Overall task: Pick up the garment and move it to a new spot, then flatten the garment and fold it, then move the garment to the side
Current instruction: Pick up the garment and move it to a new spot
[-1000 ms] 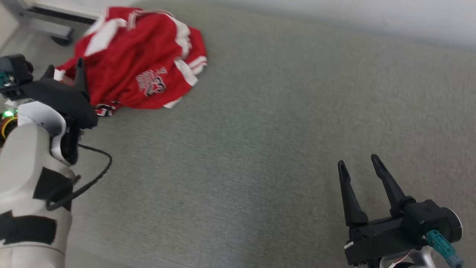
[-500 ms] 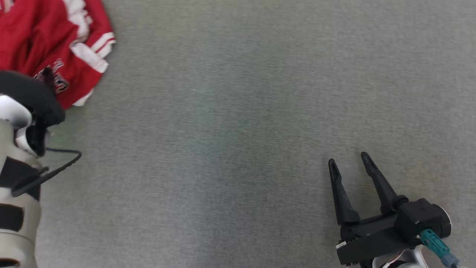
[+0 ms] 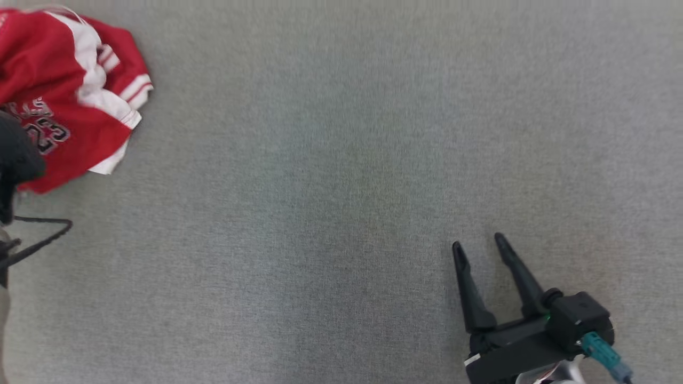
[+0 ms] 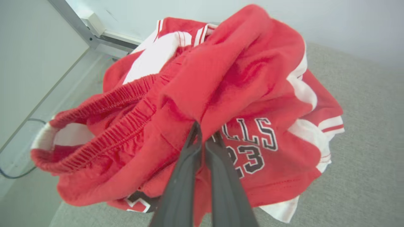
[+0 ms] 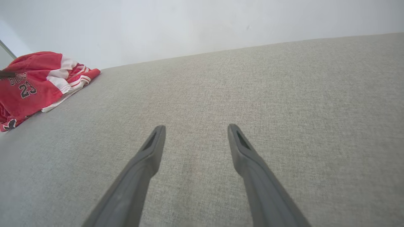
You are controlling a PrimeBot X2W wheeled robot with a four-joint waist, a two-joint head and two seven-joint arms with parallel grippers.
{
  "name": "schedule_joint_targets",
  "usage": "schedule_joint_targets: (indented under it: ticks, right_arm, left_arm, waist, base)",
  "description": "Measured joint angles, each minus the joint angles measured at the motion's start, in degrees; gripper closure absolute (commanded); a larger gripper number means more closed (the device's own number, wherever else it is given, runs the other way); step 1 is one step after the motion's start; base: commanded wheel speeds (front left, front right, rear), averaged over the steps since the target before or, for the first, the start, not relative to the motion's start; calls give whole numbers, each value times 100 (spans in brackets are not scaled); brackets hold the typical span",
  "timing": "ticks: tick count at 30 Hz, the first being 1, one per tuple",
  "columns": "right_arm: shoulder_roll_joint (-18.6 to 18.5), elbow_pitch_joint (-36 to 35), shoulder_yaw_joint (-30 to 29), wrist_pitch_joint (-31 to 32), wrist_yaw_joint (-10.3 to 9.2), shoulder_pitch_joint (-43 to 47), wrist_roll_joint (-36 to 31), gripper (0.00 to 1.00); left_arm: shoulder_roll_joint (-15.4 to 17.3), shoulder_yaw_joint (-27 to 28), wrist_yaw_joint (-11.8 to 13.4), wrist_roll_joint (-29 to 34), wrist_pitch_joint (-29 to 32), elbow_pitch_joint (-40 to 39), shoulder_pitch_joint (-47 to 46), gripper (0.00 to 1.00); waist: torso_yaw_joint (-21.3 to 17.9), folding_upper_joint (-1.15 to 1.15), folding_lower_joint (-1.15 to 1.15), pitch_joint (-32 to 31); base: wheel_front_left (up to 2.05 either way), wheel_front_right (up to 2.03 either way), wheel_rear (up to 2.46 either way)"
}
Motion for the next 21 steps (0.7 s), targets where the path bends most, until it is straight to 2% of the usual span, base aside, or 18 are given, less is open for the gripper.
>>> schedule_joint_targets:
  ticks: [7,12,21]
  right_arm:
    - [3,603,170,-319,0,60,338,0]
    - [3,940,165,-526,0,164,537,0]
    - [3,1098,-54,-568,0,362,552,0]
  left_arm:
    - [235,-241,-65,167,130,-319,-108,100]
    - [250,-523,-183,268,281,-738,-218,100]
    - [-157,-1060,-260,141,516,-2028,-209,100]
  waist:
    - [18,-1,-1,-648]
    - [-6,-1,-1,-1192]
    - [-214,-2,-2,-2110]
  base:
    - [0,0,0]
    - [0,0,0]
    - [0,0,0]
